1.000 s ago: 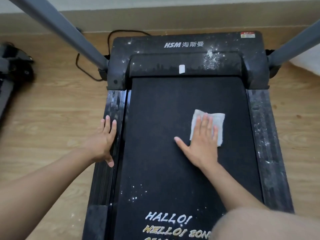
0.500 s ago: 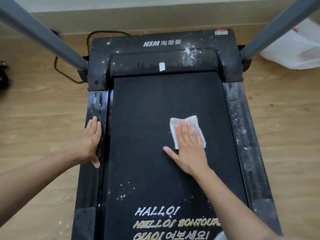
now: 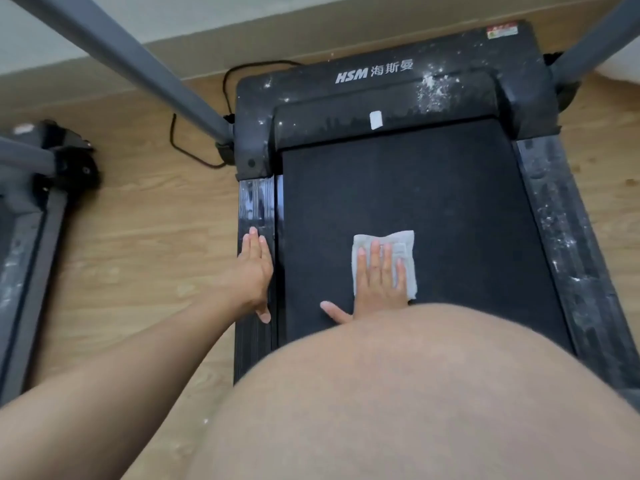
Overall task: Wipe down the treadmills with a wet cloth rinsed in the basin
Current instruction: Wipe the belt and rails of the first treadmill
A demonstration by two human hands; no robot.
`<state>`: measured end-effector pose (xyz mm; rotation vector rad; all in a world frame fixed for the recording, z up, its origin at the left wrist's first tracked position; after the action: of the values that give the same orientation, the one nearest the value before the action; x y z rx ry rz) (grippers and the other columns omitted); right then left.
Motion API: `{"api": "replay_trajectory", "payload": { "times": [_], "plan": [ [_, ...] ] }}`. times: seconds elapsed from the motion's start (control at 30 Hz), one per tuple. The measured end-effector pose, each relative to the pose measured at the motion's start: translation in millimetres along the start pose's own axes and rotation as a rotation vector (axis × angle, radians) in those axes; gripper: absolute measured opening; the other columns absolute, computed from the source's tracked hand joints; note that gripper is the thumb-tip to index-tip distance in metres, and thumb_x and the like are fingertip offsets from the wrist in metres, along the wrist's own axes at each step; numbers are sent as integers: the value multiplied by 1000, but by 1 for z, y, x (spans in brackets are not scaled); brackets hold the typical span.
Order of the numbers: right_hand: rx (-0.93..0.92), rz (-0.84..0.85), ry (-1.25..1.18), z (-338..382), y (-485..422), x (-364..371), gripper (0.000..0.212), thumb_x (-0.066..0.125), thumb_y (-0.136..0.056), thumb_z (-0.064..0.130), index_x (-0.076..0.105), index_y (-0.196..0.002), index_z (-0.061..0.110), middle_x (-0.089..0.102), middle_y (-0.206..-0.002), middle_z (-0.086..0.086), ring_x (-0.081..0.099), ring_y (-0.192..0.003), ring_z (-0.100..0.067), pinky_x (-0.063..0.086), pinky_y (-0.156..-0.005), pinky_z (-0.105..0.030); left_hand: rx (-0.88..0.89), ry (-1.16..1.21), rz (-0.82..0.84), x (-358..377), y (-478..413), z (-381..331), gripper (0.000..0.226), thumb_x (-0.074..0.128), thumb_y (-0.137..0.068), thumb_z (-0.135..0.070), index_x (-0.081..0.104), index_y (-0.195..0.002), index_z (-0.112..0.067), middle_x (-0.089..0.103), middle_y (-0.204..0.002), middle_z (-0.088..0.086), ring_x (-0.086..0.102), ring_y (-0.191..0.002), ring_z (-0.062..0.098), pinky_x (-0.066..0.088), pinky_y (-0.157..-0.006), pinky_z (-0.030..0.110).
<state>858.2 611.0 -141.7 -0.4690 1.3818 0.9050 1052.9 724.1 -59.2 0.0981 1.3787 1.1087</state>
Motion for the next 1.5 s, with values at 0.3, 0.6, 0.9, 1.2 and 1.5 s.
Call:
{"api": "replay_trajectory", "payload": {
  "times": [0.3, 0.6, 0.9, 1.2, 1.5],
  "plan": [
    [-554, 49, 71, 60, 41, 2, 103, 34, -96, 82, 8, -169, 15, -1, -177, -7, -11, -163, -25, 9, -131, -48, 15, 58, 19, 7, 1, 3, 169, 99, -54, -50, -23, -155, 8, -31, -162, 30, -17, -157, 39, 15, -129, 43],
    [313, 93, -97, -224, 91, -49, 110, 3, -88, 92, -11, -168, 17, -15, -176, -5, -20, -161, -18, 6, -132, -49, 57, 112, 8, 13, -6, 6, 170, 98, -53, -52, -23, -154, 10, -31, -161, 32, -18, -156, 42, 21, -127, 40],
    [-131, 91, -30, -6, 50, -11, 123, 30, -84, 91, -4, -167, 7, -13, -174, -17, -18, -161, -33, -8, -130, -53, -11, 75, 9, 18, -11, 6, 174, 101, -47, -50, -23, -153, 11, -31, -160, 35, -18, -155, 46, 12, -129, 42],
    [-471, 95, -42, 21, 83, 6, 101, 33, -96, 82, 0, -170, 22, -10, -177, 2, -18, -162, -17, 5, -132, -47, -99, 434, -138, -32, -10, -2, 60, 59, -82, 3, 36, -136, -6, -17, -172, 10, 54, -126, 43, 48, -84, 44],
    [297, -11, -147, -219, 122, -40, 98, 17, -93, 85, -14, -167, 29, -20, -173, 6, -21, -161, -14, 2, -133, -43, 373, 821, -364, -55, 5, -115, 66, 51, -82, 4, 38, -137, -29, 11, -173, -11, 51, -137, 27, 45, -106, 44]
  ]
}}
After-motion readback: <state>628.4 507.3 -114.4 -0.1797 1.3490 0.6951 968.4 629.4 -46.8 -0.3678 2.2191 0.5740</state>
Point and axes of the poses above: each hand's wrist, its own y-axis away from the middle knuckle, its own x-axis out of the palm, z = x × y, the point moved 5 cm from there along -y, towards the middle knuckle
